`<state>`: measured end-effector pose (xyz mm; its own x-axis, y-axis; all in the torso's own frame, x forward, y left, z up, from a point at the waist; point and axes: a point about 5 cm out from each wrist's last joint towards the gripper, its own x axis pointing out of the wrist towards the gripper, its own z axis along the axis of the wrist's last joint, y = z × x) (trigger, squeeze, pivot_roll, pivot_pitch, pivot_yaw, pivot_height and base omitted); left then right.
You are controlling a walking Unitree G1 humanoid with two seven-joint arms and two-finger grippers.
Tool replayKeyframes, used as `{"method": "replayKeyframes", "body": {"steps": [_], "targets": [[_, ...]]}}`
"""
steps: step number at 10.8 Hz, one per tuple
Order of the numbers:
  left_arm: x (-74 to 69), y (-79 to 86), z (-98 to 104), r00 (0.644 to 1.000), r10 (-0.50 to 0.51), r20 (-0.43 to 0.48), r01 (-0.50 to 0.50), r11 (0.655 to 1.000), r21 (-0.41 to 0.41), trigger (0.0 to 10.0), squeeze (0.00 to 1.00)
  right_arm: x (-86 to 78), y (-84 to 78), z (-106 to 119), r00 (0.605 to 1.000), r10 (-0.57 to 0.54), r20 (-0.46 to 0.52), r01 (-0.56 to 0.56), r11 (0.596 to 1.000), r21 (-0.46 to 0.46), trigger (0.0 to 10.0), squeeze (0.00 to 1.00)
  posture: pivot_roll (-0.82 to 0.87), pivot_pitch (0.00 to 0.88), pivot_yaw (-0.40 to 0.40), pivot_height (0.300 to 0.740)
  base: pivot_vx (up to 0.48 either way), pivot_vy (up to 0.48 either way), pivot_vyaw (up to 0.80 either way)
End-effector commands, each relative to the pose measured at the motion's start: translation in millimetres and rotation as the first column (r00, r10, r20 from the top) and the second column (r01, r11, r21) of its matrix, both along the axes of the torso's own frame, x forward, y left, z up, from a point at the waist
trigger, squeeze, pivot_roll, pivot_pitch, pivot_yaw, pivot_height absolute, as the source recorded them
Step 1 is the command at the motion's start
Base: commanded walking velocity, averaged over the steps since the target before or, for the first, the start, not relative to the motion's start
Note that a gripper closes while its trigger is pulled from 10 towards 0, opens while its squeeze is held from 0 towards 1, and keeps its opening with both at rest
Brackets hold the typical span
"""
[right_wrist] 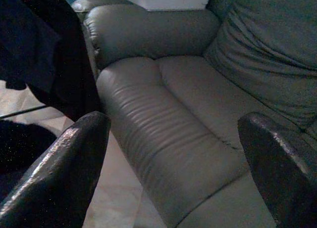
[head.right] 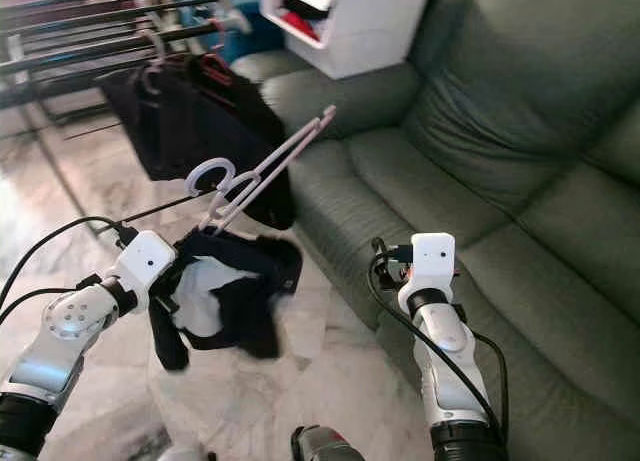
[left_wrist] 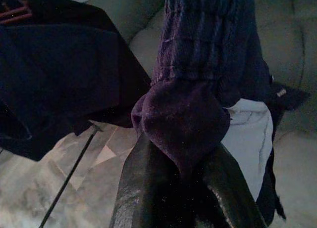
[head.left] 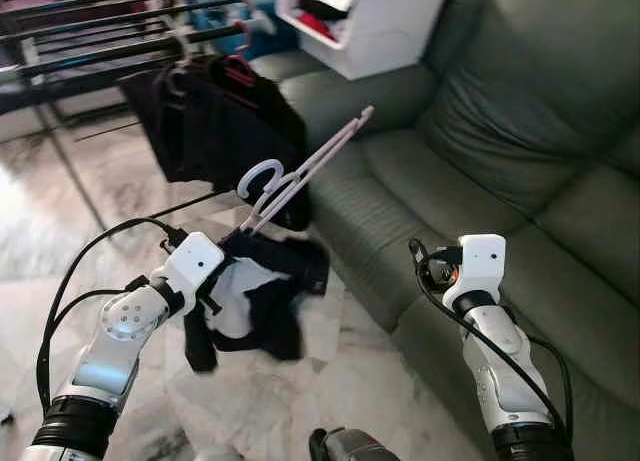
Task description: Hang hanger
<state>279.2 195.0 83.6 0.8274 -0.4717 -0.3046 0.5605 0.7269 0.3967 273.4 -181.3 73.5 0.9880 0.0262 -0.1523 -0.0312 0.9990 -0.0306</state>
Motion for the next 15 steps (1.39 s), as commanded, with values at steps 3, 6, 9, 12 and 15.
{"method": "replayKeyframes", "body": {"steps": [3, 6, 9, 12, 15], "targets": [[3.3, -2.6, 5.6, 1.000, -0.018, 0.019, 0.018, 1.000, 0.012, 10.0, 0.00, 0.3, 0.0, -0.3, 1.000, -0.005, -0.007, 0.005, 1.000, 0.004, 10.0, 0.00, -0.03, 0.051, -0.063, 0.740, 0.000, 0.410, -0.66], [3.5, -4.2, 5.3, 0.999, -0.026, 0.019, 0.026, 0.999, 0.025, 10.0, 0.00, 1.4, 0.5, -0.1, 1.000, 0.001, -0.005, -0.001, 1.000, 0.001, 10.0, 0.00, -0.03, 0.052, -0.064, 0.740, 0.000, 0.469, 0.00], [4.8, -7.4, 6.7, 0.998, -0.045, 0.045, 0.043, 0.998, 0.044, 10.0, 0.00, 3.2, 0.5, -0.3, 1.000, 0.003, -0.006, -0.003, 1.000, -0.001, 10.0, 0.00, -0.03, 0.049, -0.065, 0.740, 0.000, 0.429, 0.00], [2.0, -6.3, 6.1, 0.994, -0.071, 0.084, 0.063, 0.993, 0.096, 10.0, 0.00, 3.6, 0.5, 0.1, 1.000, 0.003, -0.005, -0.003, 1.000, -0.002, 10.0, 0.00, -0.02, 0.043, -0.068, 0.740, 0.000, 0.000, 0.00], [-1.8, -6.5, -9.4, 0.988, 0.069, 0.136, -0.074, 0.997, 0.034, 10.0, 0.00, -11.6, 4.7, -12.6, 1.000, 0.013, -0.029, -0.012, 1.000, 0.019, 10.0, 0.00, 0.00, 0.000, -0.038, 0.740, 0.000, 0.000, 0.00]]}}
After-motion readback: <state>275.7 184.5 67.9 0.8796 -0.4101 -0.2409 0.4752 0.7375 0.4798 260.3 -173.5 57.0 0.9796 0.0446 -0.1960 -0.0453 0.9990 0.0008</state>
